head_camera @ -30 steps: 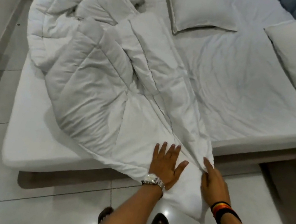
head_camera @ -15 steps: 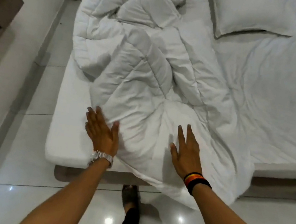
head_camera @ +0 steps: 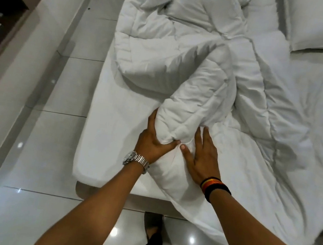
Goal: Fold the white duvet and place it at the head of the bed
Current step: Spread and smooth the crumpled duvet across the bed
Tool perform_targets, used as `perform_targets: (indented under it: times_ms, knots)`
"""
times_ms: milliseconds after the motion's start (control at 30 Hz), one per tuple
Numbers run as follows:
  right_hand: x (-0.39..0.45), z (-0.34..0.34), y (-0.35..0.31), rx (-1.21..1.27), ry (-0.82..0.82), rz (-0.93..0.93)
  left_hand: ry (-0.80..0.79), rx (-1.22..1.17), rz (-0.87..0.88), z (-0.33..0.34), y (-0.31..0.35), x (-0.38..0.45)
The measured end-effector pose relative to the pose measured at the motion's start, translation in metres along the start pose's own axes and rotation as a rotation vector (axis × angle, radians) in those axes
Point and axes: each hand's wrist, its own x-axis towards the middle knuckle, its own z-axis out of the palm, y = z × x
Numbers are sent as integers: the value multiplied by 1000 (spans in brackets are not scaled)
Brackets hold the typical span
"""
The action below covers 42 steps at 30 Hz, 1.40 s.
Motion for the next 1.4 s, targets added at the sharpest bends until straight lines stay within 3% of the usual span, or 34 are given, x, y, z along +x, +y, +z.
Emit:
perform_targets:
  times_ms: [200,400,467,533,600,867,1033,1133,1267,1333,1400]
  knots:
    - [-40,-8,-24,28,11,-108,154,37,-15,-61,16,-92]
    - [-100,28,-43,54,-4,-208,377,331,-352,-143,-31,-222]
    - [-116,51,-40,-15,-122,-170,296,413,-548,-160,-63,-251]
    - [-134,73,-33,-136,-265,-129,104,440,-718,-161,-97,-277]
    - [-143,88,-25,-210,-310,-106,-17,422,-752,-150,-123,-290]
    - [-97,76,-5,-234,-222,-59,173,300,-424,-104,-108,-182]
    - [-45,62,-8,-174,-120,-16,238,-107,-558,-86,-86,-74]
    - [-9,60,-22,-130,-79,-14,298,-163,-529,-90,-85,-32]
    - [30,65,-48,-78,1,-94,655,-257,-453,-119,-111,-19]
    - [40,70,-55,-121,-100,-106,662,-254,-540,-132,-124,-30]
    - [41,75,-56,-130,-241,-50,539,-241,-672,-135,-132,-40]
